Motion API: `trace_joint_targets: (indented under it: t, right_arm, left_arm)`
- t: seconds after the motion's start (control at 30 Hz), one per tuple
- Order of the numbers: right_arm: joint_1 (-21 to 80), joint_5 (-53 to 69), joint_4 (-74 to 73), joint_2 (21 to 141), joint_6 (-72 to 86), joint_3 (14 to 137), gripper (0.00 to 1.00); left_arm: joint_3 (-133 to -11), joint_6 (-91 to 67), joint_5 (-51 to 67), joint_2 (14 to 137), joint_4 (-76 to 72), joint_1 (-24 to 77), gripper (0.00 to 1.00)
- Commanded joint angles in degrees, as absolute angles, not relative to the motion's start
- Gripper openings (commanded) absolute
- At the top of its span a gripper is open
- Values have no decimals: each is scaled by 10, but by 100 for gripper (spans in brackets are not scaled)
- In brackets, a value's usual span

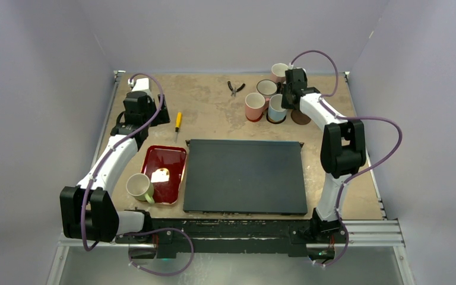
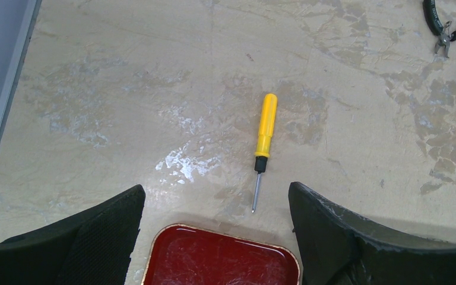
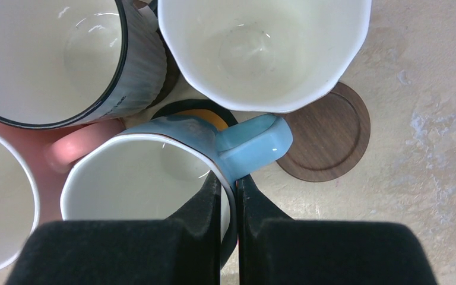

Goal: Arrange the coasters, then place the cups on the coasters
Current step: Place the cup on the coaster.

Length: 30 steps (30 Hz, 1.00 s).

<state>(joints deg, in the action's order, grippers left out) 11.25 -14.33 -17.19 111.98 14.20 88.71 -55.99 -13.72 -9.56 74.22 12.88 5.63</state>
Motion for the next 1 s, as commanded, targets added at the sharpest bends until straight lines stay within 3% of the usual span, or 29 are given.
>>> trace_joint_targets:
  t: [0.0, 0.3, 0.57, 0.97]
  right_arm:
    - [116, -167, -142, 1112, 162, 897, 0]
    - [116, -159, -146, 1119, 164, 903, 24]
    - [116, -153, -149, 1119, 162, 907, 32]
    - [115, -97, -170, 1057, 153, 900, 57]
  left_arm:
    - [-566, -132, -90, 744, 108, 52, 86]
    - [-567, -132, -90, 744, 108, 52, 86]
    - [-567, -132, -88, 746, 108, 52, 86]
    - [-560, -132, -84, 743, 108, 52, 86]
